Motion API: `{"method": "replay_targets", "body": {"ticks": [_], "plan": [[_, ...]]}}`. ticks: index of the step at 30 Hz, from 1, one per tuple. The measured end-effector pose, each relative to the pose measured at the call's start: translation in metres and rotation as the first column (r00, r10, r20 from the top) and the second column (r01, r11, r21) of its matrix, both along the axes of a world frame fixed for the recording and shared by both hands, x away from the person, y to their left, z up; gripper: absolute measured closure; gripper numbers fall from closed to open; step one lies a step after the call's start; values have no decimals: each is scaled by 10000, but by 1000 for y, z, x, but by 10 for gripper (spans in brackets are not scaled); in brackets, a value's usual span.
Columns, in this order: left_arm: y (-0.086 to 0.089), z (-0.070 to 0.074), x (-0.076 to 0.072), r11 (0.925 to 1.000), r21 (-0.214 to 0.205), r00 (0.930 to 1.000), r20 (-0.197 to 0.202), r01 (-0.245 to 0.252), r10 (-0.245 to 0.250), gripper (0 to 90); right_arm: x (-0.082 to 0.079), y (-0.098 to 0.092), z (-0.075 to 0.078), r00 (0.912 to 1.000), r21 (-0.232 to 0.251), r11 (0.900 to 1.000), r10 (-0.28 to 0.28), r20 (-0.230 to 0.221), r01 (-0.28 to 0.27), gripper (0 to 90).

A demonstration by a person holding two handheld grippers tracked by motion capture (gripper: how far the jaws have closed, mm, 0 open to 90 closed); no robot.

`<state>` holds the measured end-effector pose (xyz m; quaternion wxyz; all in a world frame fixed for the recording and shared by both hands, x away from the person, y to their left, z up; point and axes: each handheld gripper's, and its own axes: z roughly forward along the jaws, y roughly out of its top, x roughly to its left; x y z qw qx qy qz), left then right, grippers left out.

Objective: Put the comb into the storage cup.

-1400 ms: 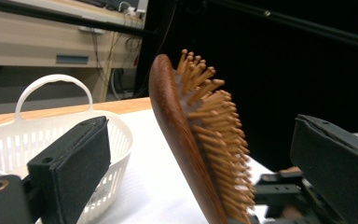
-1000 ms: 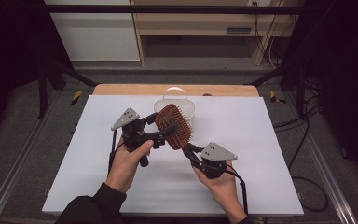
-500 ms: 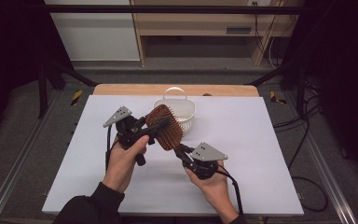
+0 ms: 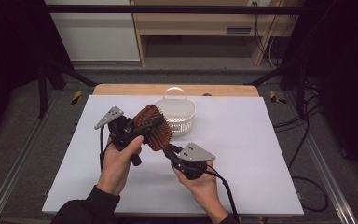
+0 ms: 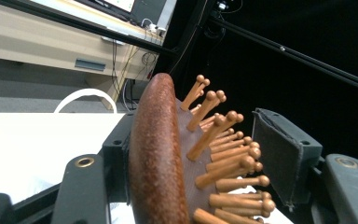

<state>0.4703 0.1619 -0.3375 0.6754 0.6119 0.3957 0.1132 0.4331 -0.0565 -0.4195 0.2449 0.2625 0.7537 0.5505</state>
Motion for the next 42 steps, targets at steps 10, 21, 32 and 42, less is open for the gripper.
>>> {"method": "replay_targets", "body": {"ticks": [10, 21, 32, 42], "plan": [[12, -3, -3, 9997, -71, 9997, -72, -242, 242, 412, 1, 7, -1, 10000, 18, 10000, -45, -81, 45, 729], [11, 1, -6, 9998, -49, 9995, -243, -217, 215, 491, 3, 10, -4, 9996, 157, 9999, 63, -290, -59, 727], [8, 5, -4, 9995, 305, 9999, -151, -35, 40, 507, 5, 10, -4, 9983, 414, 9990, 188, -551, -166, 720], [8, 8, -1, 9994, 265, 9997, 6, -232, 232, 508, 4, 2, -3, 9958, 348, 9990, 320, -857, -291, 363]]}}
